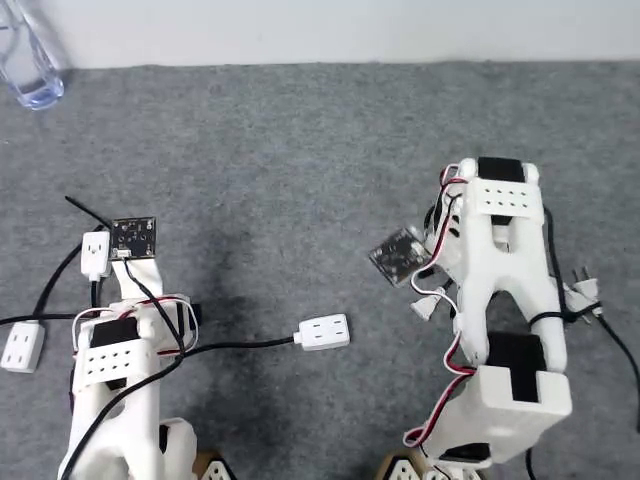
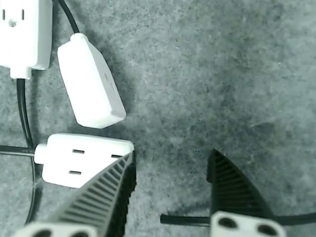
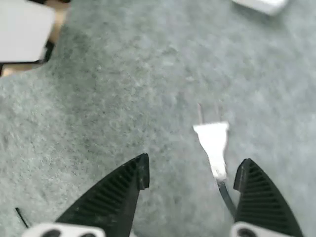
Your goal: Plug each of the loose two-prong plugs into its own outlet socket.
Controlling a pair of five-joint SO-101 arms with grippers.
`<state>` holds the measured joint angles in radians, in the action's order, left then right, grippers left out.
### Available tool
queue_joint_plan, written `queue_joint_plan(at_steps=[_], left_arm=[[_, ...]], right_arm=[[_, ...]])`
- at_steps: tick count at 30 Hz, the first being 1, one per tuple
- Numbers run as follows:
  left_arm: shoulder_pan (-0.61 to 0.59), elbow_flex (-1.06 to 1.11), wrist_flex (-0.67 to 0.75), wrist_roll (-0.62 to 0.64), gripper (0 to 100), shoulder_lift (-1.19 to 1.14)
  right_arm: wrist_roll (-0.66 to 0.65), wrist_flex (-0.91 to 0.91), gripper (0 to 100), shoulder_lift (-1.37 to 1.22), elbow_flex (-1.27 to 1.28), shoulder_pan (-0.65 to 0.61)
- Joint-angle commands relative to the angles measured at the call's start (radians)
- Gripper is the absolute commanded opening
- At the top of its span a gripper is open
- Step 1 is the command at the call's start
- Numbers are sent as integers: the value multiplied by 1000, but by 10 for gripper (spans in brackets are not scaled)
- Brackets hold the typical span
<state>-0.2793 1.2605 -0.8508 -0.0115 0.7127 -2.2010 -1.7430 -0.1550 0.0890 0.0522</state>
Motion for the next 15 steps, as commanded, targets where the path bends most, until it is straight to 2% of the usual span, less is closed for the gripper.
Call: queue_joint_plan(at_steps=[1,6,15], left_arm=[[8,-5,28,8,227,18],[8,-5,28,8,227,17],[8,-7,28,8,227,17]], right_arm=[[-98,50,273,-21,38,27],[-158,134,272,-117,66,39],[-187,200,269,-206,63,50]])
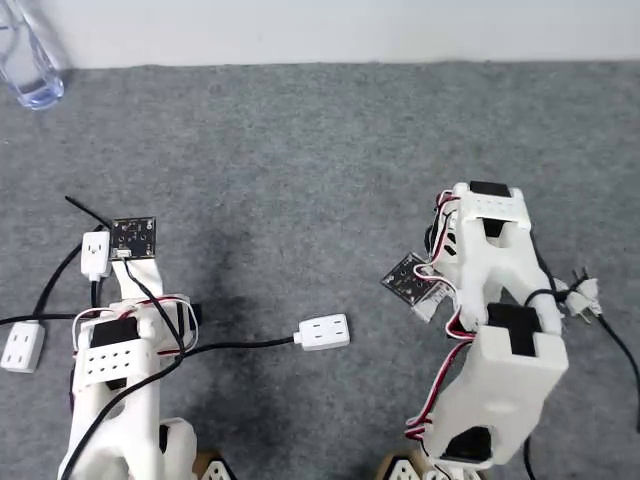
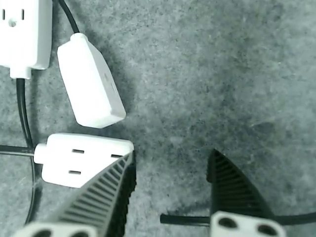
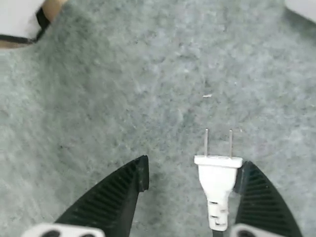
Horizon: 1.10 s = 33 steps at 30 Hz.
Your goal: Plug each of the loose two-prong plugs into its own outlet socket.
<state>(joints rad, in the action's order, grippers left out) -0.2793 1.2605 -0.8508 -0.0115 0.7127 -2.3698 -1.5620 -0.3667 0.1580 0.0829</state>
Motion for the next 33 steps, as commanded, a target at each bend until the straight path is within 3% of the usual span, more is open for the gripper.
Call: queue_joint_plan(at_steps=[1,9,16,25,33], left_arm=[[8,-7,28,8,227,17],[8,-5,28,8,227,20],[8,-5,26,8,227,20],[8,-5,26,8,227,20],[9,-5,26,9,226,20]], right_arm=[[-20,24,269,5,-8,25],[-20,111,261,1,-14,21],[-17,124,59,1,-12,2],[-11,170,8,-1,-9,-19],[284,168,9,10,-29,-194]])
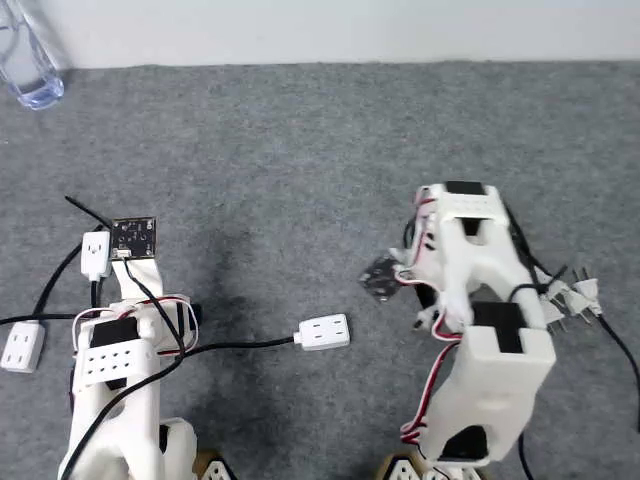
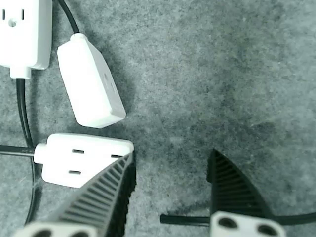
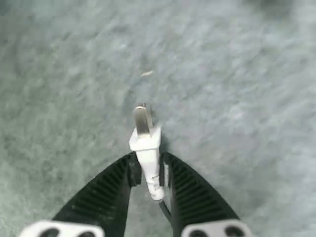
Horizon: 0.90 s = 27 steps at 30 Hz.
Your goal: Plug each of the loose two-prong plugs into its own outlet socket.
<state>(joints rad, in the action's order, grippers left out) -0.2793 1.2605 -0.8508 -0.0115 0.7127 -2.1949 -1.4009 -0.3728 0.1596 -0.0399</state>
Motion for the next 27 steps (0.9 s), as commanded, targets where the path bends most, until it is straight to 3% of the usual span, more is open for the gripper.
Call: queue_joint_plan(at_steps=[1,11,16,18,23,27], left_arm=[[9,-5,26,9,226,20],[9,-4,26,11,225,20],[9,-4,25,11,225,20],[9,-4,25,11,225,20],[8,-4,25,11,225,20],[8,-4,25,11,225,20]], right_arm=[[152,2,9,16,-48,-90],[603,-58,9,15,-160,-136],[743,-65,24,15,-160,-171],[786,-68,90,16,-160,-177],[793,-62,382,18,-161,-177],[769,-71,433,79,-167,-170]])
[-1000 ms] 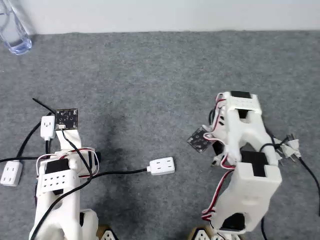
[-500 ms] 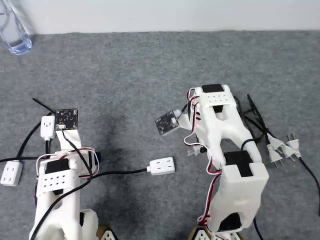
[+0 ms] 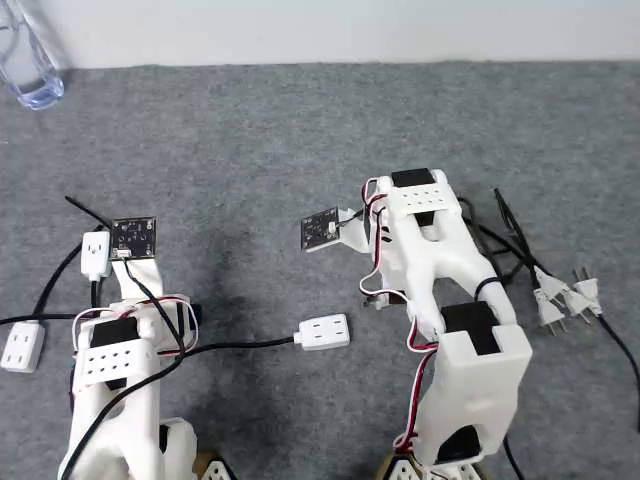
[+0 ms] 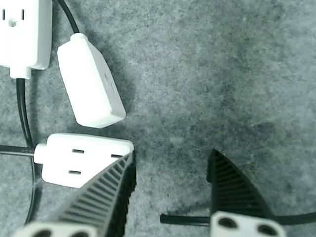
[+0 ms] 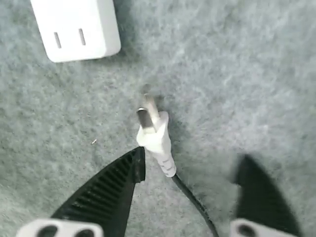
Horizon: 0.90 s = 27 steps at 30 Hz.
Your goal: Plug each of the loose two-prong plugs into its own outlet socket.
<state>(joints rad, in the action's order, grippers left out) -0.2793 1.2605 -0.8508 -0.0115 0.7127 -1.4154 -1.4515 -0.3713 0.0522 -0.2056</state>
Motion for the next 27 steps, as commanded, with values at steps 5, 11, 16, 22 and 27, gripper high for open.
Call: queue_joint_plan(at_steps=[5,11,16,22,27], left_arm=[[8,-4,26,11,225,20],[8,-4,26,11,225,20],[8,-2,26,11,225,20],[8,-2,26,11,225,20],[8,-2,26,11,225,20]], right_arm=[[-75,-160,433,194,2,-10],[-226,-202,393,331,199,28],[-272,-197,139,377,308,31],[-272,-90,39,317,347,33],[-272,13,9,252,341,16]])
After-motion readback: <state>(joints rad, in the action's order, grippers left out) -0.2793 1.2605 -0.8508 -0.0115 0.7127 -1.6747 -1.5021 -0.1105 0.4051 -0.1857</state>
